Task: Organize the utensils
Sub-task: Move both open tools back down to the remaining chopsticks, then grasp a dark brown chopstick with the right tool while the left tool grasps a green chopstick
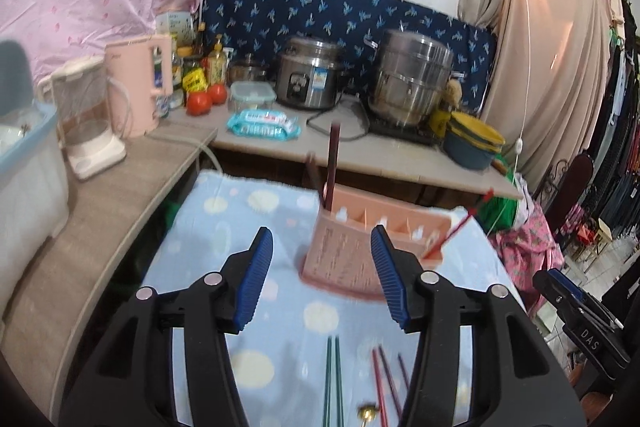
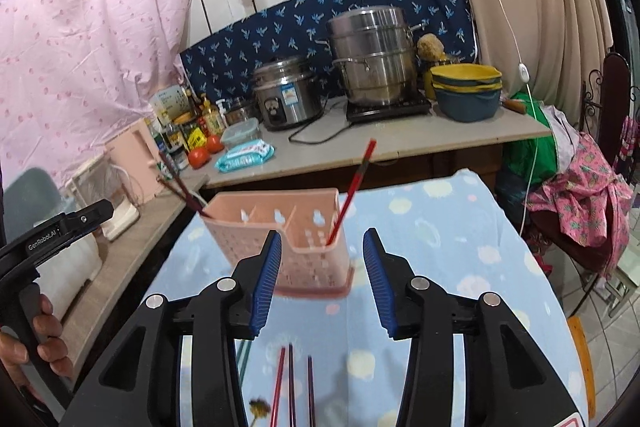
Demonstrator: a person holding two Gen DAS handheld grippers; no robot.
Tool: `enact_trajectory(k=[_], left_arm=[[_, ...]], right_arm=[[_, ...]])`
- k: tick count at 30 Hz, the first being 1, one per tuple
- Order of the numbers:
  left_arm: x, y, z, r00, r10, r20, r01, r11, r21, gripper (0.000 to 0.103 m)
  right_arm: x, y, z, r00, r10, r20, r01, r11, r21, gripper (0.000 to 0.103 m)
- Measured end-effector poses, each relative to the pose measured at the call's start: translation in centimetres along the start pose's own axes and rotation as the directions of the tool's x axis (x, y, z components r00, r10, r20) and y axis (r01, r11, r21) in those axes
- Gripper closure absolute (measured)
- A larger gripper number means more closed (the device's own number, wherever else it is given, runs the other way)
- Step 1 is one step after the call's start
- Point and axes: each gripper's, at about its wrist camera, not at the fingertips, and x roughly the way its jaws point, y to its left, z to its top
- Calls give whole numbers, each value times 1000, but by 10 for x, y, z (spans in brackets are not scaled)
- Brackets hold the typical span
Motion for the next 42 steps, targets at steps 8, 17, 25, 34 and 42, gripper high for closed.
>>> enact_trajectory(k=[8,17,25,34,42], left_arm=[[-13,5,-65,995,11,-100,-11,1000,8,54],[-17,18,-128,977,42,-210,-44,999,-4,54],[-20,25,-175,952,67,-299,-67,998,9,54],[-23,23,-212,928,92,-361,-83,996,42,50],[-25,16,-224,924,99,-370,-76,994,76,45]], right_arm=[[-17,5,-60,996,-19,-92,16,999,-32,61],[-26,10,-132,974,-68,-214,45,993,-114,61],[-30,4,-185,940,-77,-332,44,993,-105,61],[-37,8,-217,918,-67,-391,27,994,-107,66],[-34,10,-228,905,-70,-419,19,992,-123,82]])
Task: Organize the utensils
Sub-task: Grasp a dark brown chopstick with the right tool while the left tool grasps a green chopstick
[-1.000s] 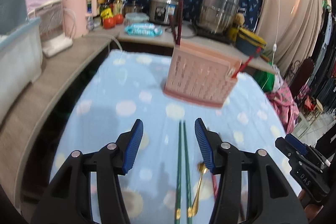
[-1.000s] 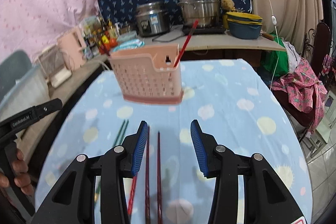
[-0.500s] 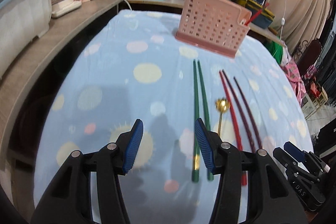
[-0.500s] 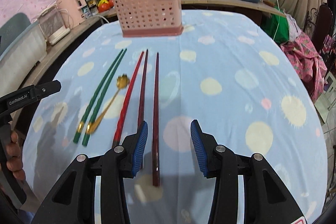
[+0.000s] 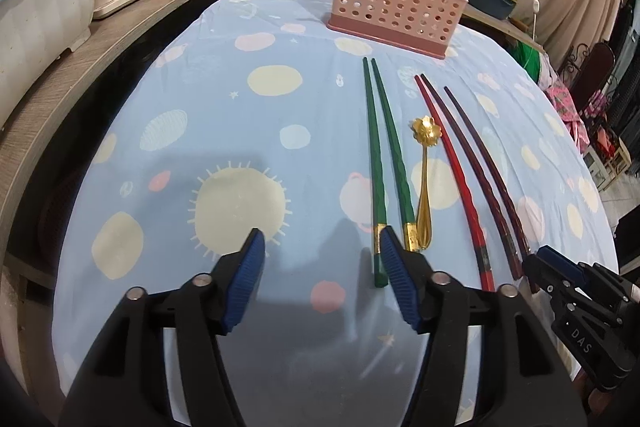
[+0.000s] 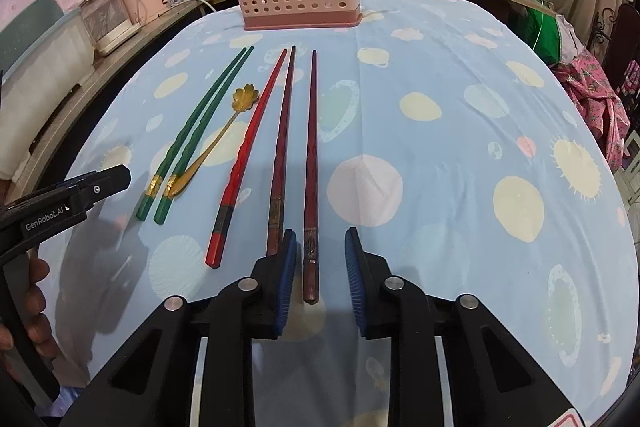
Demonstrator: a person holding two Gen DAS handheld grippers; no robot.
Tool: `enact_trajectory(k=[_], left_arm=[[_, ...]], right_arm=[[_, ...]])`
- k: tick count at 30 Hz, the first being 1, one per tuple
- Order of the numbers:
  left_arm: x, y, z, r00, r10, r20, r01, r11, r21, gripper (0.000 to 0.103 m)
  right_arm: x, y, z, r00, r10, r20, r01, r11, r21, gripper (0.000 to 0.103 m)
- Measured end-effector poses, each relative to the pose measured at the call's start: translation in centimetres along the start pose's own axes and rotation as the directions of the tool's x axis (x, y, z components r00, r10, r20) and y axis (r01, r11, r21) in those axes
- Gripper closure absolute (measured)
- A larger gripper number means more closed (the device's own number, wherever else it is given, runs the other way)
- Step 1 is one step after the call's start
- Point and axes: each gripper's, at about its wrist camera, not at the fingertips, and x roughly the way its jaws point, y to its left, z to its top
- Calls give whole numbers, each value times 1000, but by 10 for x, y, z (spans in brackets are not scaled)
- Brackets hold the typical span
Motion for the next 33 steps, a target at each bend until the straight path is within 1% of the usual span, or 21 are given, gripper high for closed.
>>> enact_trajectory(k=[2,12,15,17,20,22,26,29,31,33], left_arm=[[0,-2,0,1000,-1,1,1,1000,1,45],[10,-12,-5,1000,-19,-22,19,999,38,45],[13,-14,-7,999,-21,-34,23,999,48,52],[16,-15,-9,999,-15,-39,17,999,51,53],[16,-15,-9,999,-19,-33,20,998,55,60],[16,-14,-9,999,-23,-31,25,998,53,67],[17,-13,-9,999,-21,-29,23,998,51,73],[17,-12,-9,999,-20,-26,21,999,47,80],[17,-11,-9,999,-21,-25,22,999,44,87],[17,-10,-9,999,-24,-25,25,999,42,90]], right_arm=[[1,0,-2,1000,-2,-4,2,1000,-2,85],[2,1,-4,1000,-12,2,12,1000,-8,86],[3,1,-4,1000,-14,4,14,1000,-10,86],[3,2,-4,1000,-15,5,15,1000,-11,86],[3,3,-5,1000,-19,8,19,1000,-14,86],[3,3,-5,1000,-22,11,22,1000,-16,86],[4,4,-5,1000,-25,13,25,1000,-19,86],[4,5,-5,999,-28,16,29,999,-23,86],[4,5,-6,999,-29,18,29,999,-25,86],[4,5,-6,999,-27,19,28,999,-25,86]])
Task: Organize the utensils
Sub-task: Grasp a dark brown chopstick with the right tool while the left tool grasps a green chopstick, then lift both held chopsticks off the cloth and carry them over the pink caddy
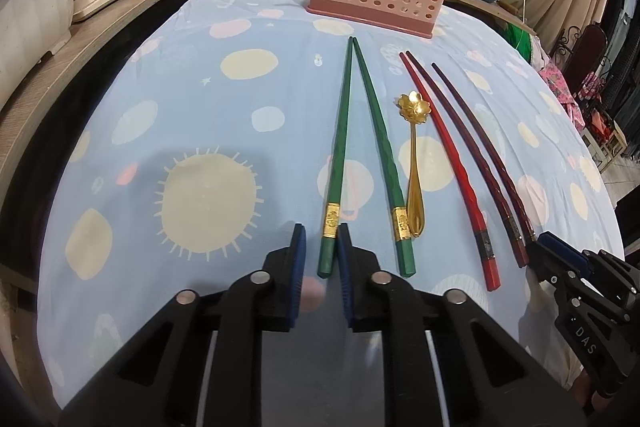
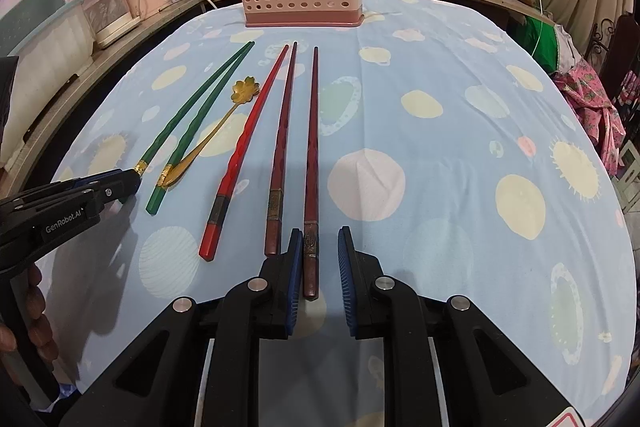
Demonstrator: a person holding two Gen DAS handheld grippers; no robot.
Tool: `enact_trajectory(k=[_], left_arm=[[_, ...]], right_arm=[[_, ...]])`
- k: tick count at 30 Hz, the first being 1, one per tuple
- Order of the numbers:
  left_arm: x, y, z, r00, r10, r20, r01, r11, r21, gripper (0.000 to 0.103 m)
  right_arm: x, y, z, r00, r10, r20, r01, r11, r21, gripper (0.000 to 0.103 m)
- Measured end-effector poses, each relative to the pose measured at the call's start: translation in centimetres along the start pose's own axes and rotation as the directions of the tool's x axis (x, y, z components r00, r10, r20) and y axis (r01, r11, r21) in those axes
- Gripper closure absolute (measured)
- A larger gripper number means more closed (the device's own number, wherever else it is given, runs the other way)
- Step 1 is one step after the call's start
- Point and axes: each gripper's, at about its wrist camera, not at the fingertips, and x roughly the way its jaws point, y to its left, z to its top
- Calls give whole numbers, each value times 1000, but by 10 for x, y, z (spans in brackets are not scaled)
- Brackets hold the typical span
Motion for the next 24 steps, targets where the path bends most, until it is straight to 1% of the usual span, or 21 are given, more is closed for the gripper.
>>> enact_trajectory(k=[2,6,8,10,18,24], left_arm=[[0,1,0,1000,-3,0,3,1000,0,94],[-1,2,0,1000,-14,-2,14,1000,-3,95],[-2,2,0,1000,-20,-4,20,1000,-5,95],[-2,2,-1,1000,-25,-7,24,1000,-5,95],[-8,5,0,999,-43,-5,43,999,-23,95],[-18,7,5,998,-54,15,54,998,-37,95]], right_arm=[[0,0,0,1000,0,0,0,1000,-1,86],[0,0,1,1000,1,-1,-1,1000,0,87],[0,1,0,1000,7,-2,-7,1000,-1,94],[-1,2,0,1000,10,-5,-10,1000,-7,96],[-5,3,-1,1000,18,-3,-18,1000,-10,96],[-15,-1,4,999,21,23,-21,1000,0,96]])
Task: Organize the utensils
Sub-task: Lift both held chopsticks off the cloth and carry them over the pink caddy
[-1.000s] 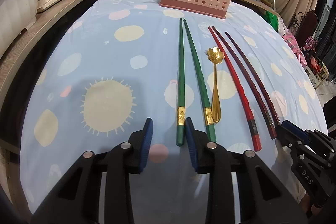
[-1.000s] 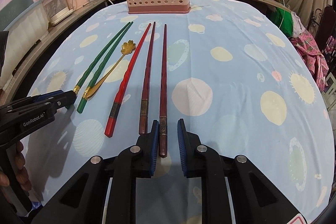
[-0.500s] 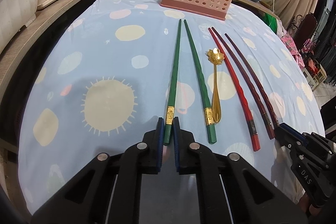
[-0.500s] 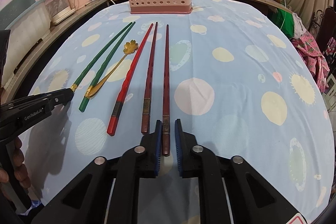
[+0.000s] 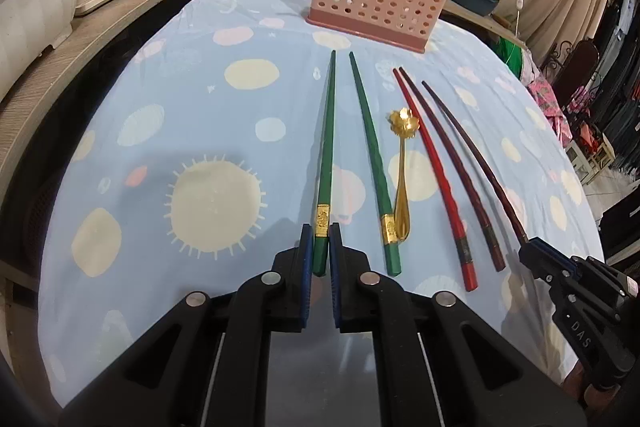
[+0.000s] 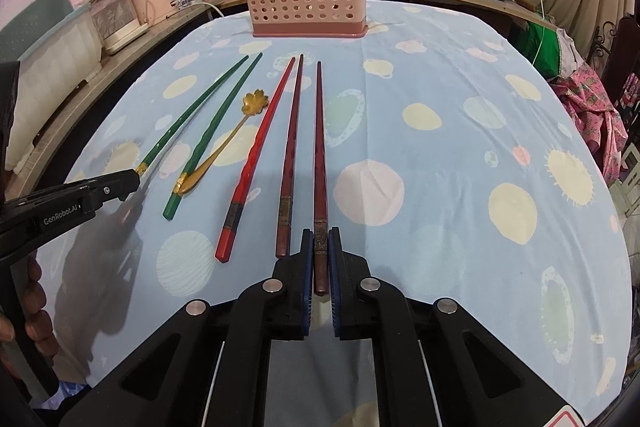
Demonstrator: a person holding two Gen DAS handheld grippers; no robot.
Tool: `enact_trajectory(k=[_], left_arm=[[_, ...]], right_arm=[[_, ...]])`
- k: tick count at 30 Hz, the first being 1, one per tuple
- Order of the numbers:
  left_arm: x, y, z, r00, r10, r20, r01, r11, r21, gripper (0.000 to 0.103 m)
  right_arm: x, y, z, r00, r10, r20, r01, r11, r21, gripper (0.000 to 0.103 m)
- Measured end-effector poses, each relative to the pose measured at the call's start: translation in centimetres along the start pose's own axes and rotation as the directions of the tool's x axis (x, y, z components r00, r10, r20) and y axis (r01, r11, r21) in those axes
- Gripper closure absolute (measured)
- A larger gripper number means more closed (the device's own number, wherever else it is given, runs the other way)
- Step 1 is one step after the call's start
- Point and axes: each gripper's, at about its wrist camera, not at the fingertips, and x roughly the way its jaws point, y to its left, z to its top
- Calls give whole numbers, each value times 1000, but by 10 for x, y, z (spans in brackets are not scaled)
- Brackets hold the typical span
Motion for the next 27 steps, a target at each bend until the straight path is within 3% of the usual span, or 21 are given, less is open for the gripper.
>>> enact_trajectory(k=[13,27], left_arm=[[-44,-6,36,992,-44,118,46,999,-15,96],[-85,-7,100,960,-38,279,42,999,-9,96]], right_arm=[[-43,-16,44,992,63,109,-74,992,98,96],[-92,-28,118,951,100,293,-140,983,120,96]])
